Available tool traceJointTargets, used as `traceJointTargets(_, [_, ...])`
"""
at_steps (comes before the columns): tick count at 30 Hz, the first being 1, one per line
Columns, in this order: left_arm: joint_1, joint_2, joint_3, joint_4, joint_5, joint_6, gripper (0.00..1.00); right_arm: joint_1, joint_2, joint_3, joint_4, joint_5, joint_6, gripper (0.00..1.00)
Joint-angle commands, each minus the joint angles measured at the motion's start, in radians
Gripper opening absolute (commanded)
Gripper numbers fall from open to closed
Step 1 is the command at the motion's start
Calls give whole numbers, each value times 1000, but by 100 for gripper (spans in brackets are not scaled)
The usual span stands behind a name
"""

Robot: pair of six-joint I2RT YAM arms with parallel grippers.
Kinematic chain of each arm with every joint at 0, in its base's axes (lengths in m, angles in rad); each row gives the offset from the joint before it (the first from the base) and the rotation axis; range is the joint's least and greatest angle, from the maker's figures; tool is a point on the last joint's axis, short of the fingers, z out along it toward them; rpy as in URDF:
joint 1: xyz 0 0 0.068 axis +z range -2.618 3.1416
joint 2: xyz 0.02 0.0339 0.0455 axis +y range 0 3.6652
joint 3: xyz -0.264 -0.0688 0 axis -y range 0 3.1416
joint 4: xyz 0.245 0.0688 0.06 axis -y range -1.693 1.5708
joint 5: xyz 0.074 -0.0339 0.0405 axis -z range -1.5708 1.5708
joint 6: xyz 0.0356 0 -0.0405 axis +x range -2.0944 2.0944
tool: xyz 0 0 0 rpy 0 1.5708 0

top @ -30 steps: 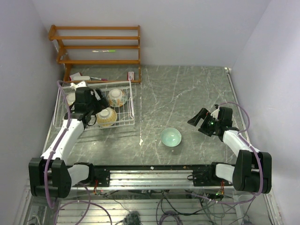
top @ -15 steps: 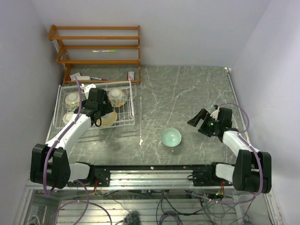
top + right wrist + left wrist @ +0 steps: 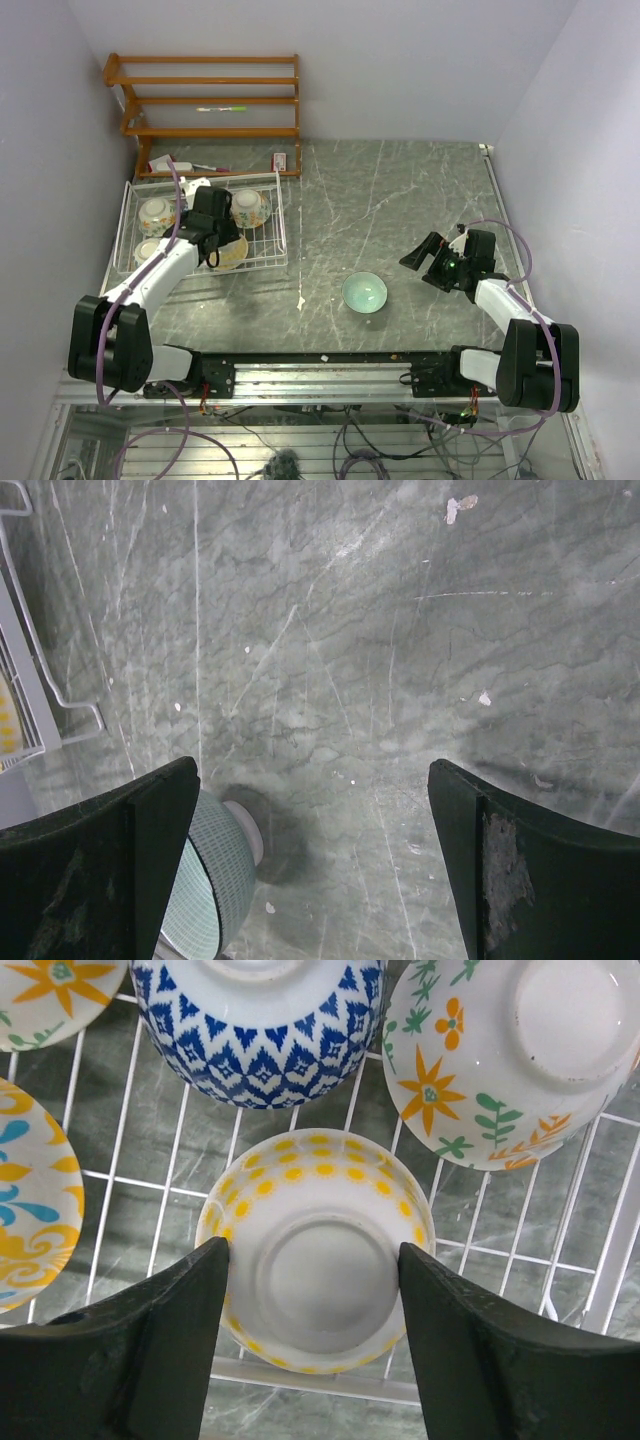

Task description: Load the bowls into the dish rack

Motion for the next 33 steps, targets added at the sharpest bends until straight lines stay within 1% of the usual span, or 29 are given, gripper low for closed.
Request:
traceJointTargets(1, [-12,-17,33,-8,-43,9,69,-3,1,-15,21,6,-5,99])
traceJointTargets(2, [-12,-19,34,-18,-56,7,65,-5,1,-16,22,5,-5,99])
traceJointTargets(3, [-12,-23,33,-27,-68,4,64,-4,2,-16,24,5,-4,99])
traceJointTargets(7, [-11,-32,29,-64,-146,-13,63,-4,4,-15,23,1,-6,99])
traceJointTargets(11, [-10,-49,20,-65,-195,-20,63,-4,3,-10,15,-1,-12,99])
traceJointTargets(18, [-9,-28,38,-71,-281,-24,64,-4,3,-13,16,-1,-13,99])
traceJointTargets(24, [3,-21,41,-45,-313,-17,64,-4,2,-11,14,0,-14,99])
traceJointTargets(29, [20,-2,51,-38,-298,-6,72,-4,0,-13,13,0,-17,99])
traceJointTargets(33, [28,7,45,-15,-279,2,80,-4,-1,-16,15,-2,-17,99])
